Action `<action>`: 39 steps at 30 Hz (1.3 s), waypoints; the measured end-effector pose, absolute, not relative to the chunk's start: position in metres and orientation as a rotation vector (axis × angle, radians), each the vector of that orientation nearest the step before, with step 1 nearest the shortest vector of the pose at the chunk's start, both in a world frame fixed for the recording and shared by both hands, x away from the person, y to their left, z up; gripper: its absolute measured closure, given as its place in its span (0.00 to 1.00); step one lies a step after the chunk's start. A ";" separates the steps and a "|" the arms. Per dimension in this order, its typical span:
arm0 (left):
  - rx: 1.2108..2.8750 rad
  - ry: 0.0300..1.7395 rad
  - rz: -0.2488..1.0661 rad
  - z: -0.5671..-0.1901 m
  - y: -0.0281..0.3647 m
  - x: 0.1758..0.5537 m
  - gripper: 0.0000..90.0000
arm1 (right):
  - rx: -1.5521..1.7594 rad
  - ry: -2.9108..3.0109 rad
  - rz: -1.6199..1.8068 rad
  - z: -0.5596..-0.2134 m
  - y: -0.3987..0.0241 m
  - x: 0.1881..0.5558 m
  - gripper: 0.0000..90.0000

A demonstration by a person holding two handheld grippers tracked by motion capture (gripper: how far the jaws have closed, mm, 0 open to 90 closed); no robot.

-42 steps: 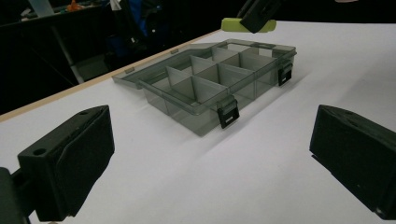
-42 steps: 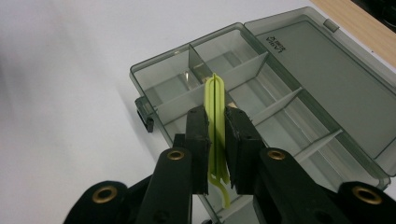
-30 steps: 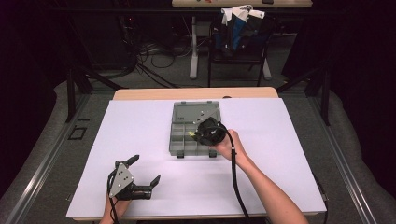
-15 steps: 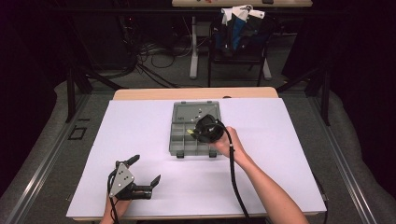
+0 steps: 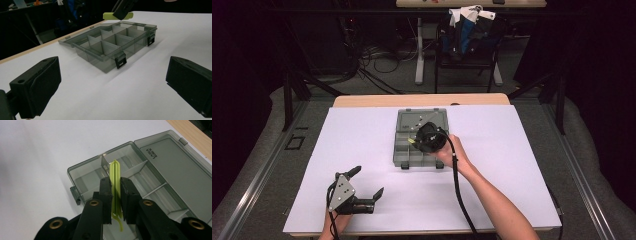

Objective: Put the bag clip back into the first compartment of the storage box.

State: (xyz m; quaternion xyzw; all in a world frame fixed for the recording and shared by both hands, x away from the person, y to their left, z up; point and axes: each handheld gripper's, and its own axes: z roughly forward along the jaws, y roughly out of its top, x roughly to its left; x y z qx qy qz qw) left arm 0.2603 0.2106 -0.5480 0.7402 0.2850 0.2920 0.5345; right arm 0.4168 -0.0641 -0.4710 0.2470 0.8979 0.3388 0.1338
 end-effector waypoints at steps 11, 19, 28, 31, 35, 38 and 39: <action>1.761 0.682 0.694 -0.548 0.211 0.261 0.00 | 0.740 2.600 0.982 -0.468 -0.052 0.428 0.90; 1.764 0.679 0.695 -0.548 0.211 0.261 0.00 | 0.772 2.595 0.990 -0.466 -0.045 0.433 0.90; 1.763 0.682 0.697 -0.548 0.211 0.261 0.00 | 0.816 2.607 0.966 -0.470 -0.040 0.442 0.90; 1.759 0.685 0.697 -0.548 0.212 0.260 0.00 | 0.827 2.607 0.962 -0.471 -0.037 0.444 0.90; 1.758 0.689 0.694 -0.548 0.212 0.260 0.00 | 0.841 2.605 0.968 -0.472 -0.033 0.448 0.90; 1.758 0.686 0.695 -0.548 0.212 0.260 0.00 | 0.845 2.615 0.951 -0.473 -0.030 0.450 0.90; 1.759 0.686 0.695 -0.548 0.212 0.260 0.00 | 0.850 2.625 0.939 -0.473 -0.029 0.451 0.90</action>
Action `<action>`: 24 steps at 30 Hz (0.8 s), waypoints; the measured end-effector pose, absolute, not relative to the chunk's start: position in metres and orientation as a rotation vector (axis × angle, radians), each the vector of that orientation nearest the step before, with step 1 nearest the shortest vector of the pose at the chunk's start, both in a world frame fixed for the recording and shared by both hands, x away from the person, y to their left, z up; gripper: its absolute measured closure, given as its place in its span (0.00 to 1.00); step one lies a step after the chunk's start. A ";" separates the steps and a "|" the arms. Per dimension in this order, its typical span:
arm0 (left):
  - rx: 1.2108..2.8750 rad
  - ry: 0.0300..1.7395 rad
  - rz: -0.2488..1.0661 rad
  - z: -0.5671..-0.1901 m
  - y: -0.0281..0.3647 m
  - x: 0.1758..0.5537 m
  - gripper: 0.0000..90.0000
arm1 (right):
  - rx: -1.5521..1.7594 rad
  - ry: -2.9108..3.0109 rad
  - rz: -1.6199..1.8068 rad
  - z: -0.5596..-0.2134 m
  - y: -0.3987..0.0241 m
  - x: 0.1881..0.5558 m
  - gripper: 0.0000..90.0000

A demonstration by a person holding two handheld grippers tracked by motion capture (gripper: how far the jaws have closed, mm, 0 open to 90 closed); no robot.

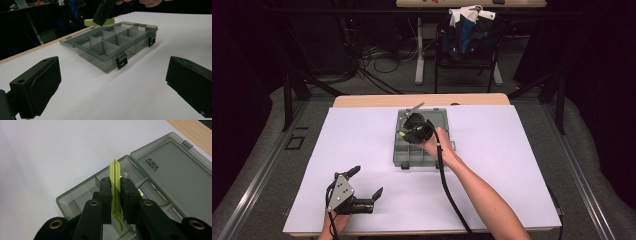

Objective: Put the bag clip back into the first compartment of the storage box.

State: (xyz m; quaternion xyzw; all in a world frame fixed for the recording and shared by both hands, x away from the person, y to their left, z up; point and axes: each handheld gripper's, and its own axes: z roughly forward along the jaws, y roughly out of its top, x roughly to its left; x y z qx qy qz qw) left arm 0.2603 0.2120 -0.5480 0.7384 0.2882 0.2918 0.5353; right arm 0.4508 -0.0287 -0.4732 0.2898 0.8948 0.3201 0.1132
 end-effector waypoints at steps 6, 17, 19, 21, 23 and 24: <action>1.756 0.685 0.701 -0.548 0.212 0.261 0.00 | 0.861 2.621 0.937 -0.476 -0.020 0.457 0.89; 1.749 0.690 0.696 -0.548 0.213 0.261 0.00 | 0.909 2.636 0.908 -0.480 -0.010 0.467 0.89; 1.752 0.687 0.700 -0.547 0.213 0.261 0.00 | 0.913 2.635 0.907 -0.481 -0.009 0.468 0.89; 1.750 0.689 0.698 -0.547 0.214 0.261 0.00 | 0.926 2.629 0.908 -0.483 -0.008 0.469 0.89; 1.750 0.688 0.698 -0.547 0.214 0.261 0.00 | 0.943 2.633 0.894 -0.484 -0.009 0.470 0.89; 1.750 0.688 0.698 -0.547 0.214 0.261 0.00 | 0.958 2.628 0.898 -0.485 -0.009 0.471 0.89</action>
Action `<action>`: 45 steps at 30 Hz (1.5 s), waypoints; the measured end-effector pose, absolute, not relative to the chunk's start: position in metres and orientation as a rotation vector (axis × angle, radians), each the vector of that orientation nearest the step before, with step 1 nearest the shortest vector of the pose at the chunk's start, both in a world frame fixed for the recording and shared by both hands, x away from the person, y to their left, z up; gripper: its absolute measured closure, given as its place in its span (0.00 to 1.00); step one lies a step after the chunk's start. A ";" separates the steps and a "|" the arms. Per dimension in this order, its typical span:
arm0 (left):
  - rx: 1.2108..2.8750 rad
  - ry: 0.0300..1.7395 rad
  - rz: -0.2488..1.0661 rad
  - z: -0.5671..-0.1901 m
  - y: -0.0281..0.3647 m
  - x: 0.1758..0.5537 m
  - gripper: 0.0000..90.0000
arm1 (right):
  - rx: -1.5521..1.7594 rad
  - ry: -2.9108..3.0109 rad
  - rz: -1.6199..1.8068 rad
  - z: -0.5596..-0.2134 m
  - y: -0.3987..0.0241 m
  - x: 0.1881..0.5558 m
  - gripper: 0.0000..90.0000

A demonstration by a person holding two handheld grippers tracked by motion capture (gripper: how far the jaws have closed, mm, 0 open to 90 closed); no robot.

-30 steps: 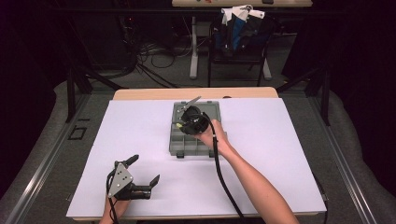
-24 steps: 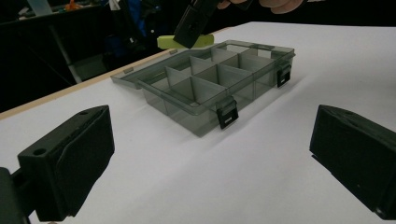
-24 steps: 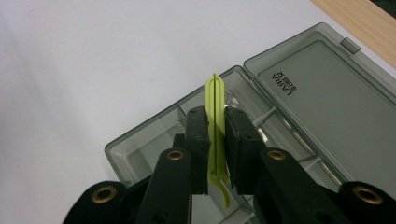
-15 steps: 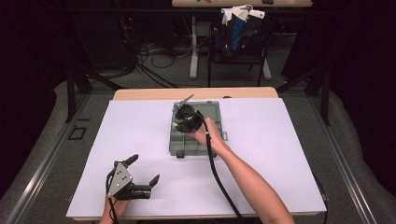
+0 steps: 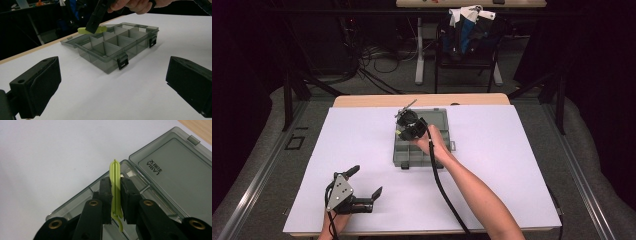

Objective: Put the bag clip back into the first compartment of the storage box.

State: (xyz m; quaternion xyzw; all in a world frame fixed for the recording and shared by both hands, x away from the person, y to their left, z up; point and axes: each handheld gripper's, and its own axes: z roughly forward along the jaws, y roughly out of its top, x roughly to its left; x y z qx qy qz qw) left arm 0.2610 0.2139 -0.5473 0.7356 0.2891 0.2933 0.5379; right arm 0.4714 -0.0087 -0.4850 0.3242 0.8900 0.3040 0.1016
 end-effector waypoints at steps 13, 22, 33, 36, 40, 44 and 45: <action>1.744 0.692 0.699 -0.547 0.214 0.260 0.00 | 1.110 2.593 0.870 -0.489 -0.001 0.480 0.89; 1.741 0.694 0.699 -0.547 0.214 0.260 0.00 | 1.202 2.583 0.828 -0.495 0.001 0.484 0.89; 1.735 0.696 0.695 -0.547 0.214 0.260 0.00 | 1.238 2.563 0.916 -0.499 0.002 0.483 0.58; 1.740 0.692 0.696 -0.547 0.214 0.260 0.00 | 1.233 2.551 0.931 -0.496 -0.005 0.479 0.41; 1.743 0.688 0.699 -0.546 0.215 0.261 0.00 | 1.172 2.570 0.940 -0.491 -0.020 0.470 0.27; 1.750 0.683 0.694 -0.547 0.213 0.261 0.00 | 1.138 2.570 0.990 -0.487 -0.034 0.460 0.18; 1.754 0.681 0.694 -0.547 0.212 0.261 0.00 | 1.121 2.566 1.000 -0.487 -0.037 0.457 0.17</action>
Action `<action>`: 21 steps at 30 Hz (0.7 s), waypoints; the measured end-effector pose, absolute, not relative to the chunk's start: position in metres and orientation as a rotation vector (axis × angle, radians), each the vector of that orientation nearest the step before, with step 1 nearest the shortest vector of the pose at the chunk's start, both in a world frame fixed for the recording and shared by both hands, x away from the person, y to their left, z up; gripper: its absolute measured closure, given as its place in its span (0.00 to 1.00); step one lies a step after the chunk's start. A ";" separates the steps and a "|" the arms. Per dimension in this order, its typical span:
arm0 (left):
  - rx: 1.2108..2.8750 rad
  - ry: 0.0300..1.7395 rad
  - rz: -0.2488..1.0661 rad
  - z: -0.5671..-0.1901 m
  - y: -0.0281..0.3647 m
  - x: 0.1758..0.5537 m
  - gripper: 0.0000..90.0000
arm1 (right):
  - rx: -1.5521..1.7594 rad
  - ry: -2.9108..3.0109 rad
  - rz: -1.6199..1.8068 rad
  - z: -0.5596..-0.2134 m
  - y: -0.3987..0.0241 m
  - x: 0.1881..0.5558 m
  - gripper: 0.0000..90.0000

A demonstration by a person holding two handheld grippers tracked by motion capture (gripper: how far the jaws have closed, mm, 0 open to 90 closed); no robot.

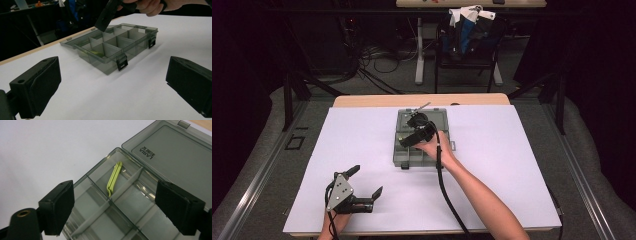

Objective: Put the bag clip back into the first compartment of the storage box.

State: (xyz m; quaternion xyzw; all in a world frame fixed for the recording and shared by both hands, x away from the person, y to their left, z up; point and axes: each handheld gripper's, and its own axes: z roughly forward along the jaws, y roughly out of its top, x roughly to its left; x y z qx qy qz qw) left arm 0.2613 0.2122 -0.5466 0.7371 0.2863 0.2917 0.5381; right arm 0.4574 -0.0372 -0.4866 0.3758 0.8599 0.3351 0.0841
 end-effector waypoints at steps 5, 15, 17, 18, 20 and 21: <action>1.755 0.685 0.696 -0.547 0.214 0.262 0.00 | 1.083 2.559 1.037 -0.481 -0.051 0.447 0.09; 1.755 0.688 0.698 -0.547 0.213 0.261 0.00 | 0.988 2.560 1.054 -0.477 -0.072 0.427 0.01; 1.752 0.690 0.701 -0.547 0.214 0.260 0.00 | 0.972 2.560 1.054 -0.477 -0.076 0.423 0.00; 1.747 0.696 0.702 -0.547 0.214 0.260 0.00 | 0.969 2.561 1.051 -0.476 -0.078 0.421 0.00; 1.746 0.697 0.697 -0.547 0.214 0.260 0.00 | 0.957 2.558 1.057 -0.476 -0.082 0.417 0.00; 1.751 0.695 0.697 -0.547 0.214 0.261 0.00 | 0.957 2.551 1.068 -0.476 -0.084 0.414 0.00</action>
